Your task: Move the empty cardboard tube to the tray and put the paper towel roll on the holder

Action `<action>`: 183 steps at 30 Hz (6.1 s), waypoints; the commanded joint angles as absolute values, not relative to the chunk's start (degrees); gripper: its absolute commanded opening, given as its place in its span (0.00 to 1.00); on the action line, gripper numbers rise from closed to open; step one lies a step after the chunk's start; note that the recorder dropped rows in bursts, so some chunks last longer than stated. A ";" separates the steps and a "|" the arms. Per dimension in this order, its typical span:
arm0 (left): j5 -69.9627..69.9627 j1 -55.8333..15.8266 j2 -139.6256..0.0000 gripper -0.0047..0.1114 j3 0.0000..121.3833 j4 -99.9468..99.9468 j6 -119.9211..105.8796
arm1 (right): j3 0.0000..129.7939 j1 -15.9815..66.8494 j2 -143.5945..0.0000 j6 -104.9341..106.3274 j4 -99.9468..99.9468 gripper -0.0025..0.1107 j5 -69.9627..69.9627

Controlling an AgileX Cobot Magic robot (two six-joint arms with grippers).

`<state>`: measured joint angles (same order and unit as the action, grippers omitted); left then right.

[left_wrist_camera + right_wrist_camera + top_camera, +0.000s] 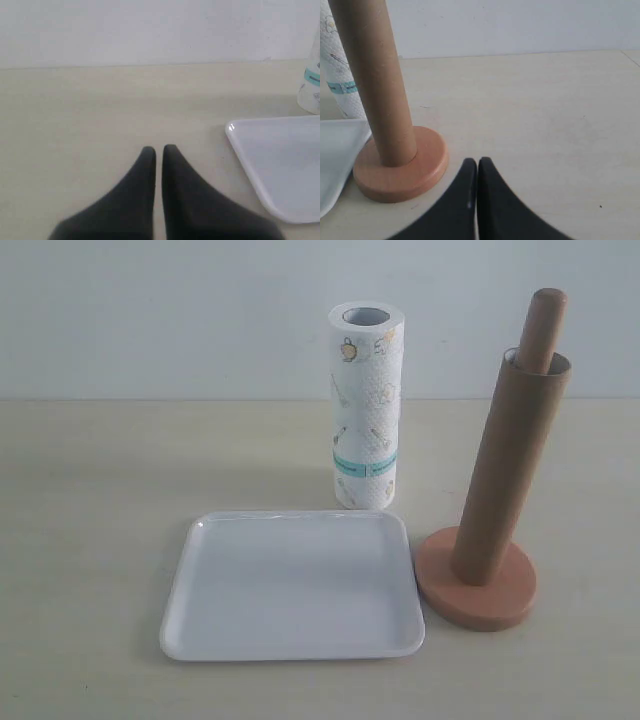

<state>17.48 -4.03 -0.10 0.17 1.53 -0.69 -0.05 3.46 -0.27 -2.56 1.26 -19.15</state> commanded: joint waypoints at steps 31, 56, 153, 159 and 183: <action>16.84 -4.57 0.00 0.08 0.00 1.61 -0.93 | 0.00 3.58 0.00 -1.35 0.00 0.02 -8.35; 16.84 -4.57 0.00 0.08 0.00 1.61 -0.93 | 4.80 3.58 0.00 0.00 0.00 0.02 14.07; 16.84 -4.57 0.00 0.08 0.00 1.61 -0.93 | 14.05 23.87 -77.74 6.94 5.23 0.61 52.04; 16.84 -4.57 0.00 0.08 0.00 1.61 -0.93 | 18.35 23.87 -84.14 6.94 5.33 0.61 53.72; 16.84 -4.57 0.00 0.08 0.00 1.61 -0.93 | 22.72 23.87 -88.58 7.26 5.39 0.02 56.51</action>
